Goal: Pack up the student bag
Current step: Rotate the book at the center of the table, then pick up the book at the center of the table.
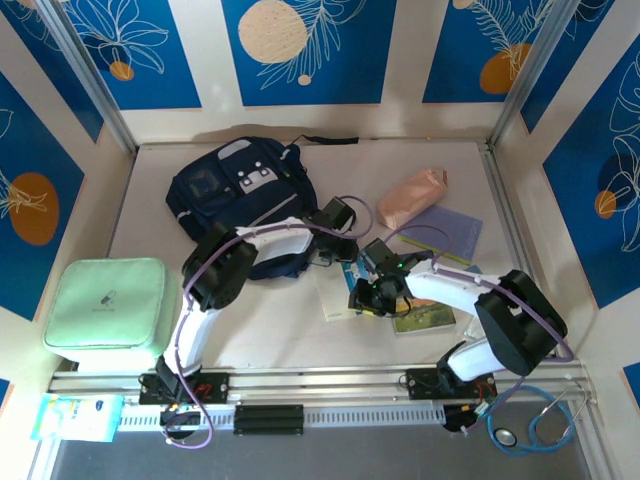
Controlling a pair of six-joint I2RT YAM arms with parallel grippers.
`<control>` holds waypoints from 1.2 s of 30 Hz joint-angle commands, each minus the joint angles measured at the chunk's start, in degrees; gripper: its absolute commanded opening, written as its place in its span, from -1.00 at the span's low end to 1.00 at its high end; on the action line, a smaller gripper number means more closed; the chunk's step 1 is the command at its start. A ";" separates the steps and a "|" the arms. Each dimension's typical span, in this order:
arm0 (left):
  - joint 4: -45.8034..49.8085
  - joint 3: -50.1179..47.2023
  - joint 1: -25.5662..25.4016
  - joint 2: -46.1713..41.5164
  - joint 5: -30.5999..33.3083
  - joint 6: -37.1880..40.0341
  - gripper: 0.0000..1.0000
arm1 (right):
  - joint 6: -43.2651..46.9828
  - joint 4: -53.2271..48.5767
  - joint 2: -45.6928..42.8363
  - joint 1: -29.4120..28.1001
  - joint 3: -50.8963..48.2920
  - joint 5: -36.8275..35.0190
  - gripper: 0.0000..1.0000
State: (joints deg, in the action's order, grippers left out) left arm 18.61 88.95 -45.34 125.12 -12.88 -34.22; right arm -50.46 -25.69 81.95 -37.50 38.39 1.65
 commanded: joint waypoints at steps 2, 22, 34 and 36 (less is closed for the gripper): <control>-0.62 2.09 0.45 1.51 -0.34 -0.71 -0.59 | -1.16 -1.89 -4.12 0.73 -1.31 3.54 -0.31; -3.00 -25.36 -2.01 -26.10 6.95 -18.07 -0.26 | 9.94 1.99 11.95 18.20 17.89 10.39 -0.25; -3.29 -28.75 -3.92 -22.68 8.06 -21.55 -0.42 | 9.05 -1.87 17.79 17.63 16.81 6.46 -0.31; -2.36 -28.53 -3.89 -22.05 8.18 -21.35 -0.45 | 9.39 -2.86 17.72 17.57 16.05 6.33 -0.31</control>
State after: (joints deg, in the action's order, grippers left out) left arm 15.42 60.40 -48.93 101.67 -5.85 -54.81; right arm -41.93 -24.97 99.59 -19.64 56.05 8.54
